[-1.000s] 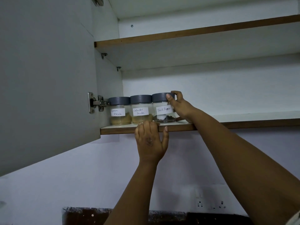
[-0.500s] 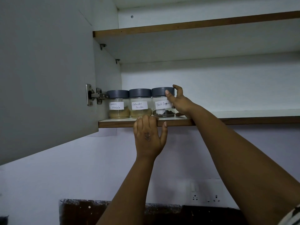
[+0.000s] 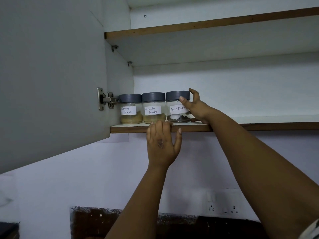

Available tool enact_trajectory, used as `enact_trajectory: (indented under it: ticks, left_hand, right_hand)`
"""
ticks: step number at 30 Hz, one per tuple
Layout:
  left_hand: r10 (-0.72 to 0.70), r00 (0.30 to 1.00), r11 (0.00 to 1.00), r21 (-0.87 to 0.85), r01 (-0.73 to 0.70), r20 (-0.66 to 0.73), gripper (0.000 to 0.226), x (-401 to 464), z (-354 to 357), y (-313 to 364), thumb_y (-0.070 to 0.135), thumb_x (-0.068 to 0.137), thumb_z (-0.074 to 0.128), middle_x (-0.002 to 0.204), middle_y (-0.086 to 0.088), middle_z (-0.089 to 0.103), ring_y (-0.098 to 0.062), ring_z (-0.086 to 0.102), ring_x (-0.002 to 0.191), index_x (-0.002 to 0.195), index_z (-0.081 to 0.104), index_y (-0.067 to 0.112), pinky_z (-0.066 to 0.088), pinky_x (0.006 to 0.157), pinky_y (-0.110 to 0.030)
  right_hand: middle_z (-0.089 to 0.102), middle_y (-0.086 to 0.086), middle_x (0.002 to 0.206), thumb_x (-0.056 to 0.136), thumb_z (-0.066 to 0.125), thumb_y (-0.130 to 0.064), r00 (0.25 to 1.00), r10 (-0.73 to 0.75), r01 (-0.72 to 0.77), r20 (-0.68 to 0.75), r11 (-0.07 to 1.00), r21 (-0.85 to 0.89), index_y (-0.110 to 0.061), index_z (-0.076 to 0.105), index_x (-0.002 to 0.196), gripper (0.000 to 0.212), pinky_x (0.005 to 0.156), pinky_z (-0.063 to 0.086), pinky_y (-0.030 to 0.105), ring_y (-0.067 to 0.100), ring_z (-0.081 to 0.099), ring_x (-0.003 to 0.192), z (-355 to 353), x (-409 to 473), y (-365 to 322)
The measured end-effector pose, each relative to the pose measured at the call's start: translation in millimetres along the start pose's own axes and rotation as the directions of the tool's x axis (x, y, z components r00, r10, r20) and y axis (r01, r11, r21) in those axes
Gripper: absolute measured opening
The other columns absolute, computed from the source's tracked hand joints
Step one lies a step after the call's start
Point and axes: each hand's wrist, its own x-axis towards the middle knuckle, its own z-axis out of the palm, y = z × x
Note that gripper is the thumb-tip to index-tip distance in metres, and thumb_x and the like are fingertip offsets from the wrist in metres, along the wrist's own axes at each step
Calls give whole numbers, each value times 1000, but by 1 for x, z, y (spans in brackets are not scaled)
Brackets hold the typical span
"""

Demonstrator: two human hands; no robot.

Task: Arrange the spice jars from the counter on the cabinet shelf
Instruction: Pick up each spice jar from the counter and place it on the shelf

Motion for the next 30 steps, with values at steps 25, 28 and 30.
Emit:
enact_trajectory:
  ticks: [25,28,30]
  left_hand:
    - [0,1000,1000,8,0,26,29,-1,-8,3,36,94,52,94,-8,58,-26,55,94,97,61,8,45,94,-41]
    - [0,1000,1000,-7,0,28,26,0,-10,3,34,93,56,95,-8,58,-26,55,95,98,60,8,46,93,-42]
    - [-17,999,1000,-19,18,42,26,1,-13,5,33,93,58,96,-8,58,-25,55,95,100,61,8,47,92,-42]
  right_hand:
    - [29,15,157,89,23,-75,994,107,-112,-39,978,-174,-31,-9,153,85,104,36,42,36,42,133,-2,-22,-11]
    - [34,16,155,82,12,-83,983,166,-185,-82,864,-468,-35,-13,153,89,111,28,47,38,35,138,2,-35,-6]
    - [38,12,153,76,1,-87,972,192,-236,-138,756,-610,-36,-13,153,93,105,34,47,37,41,135,2,-47,-5]
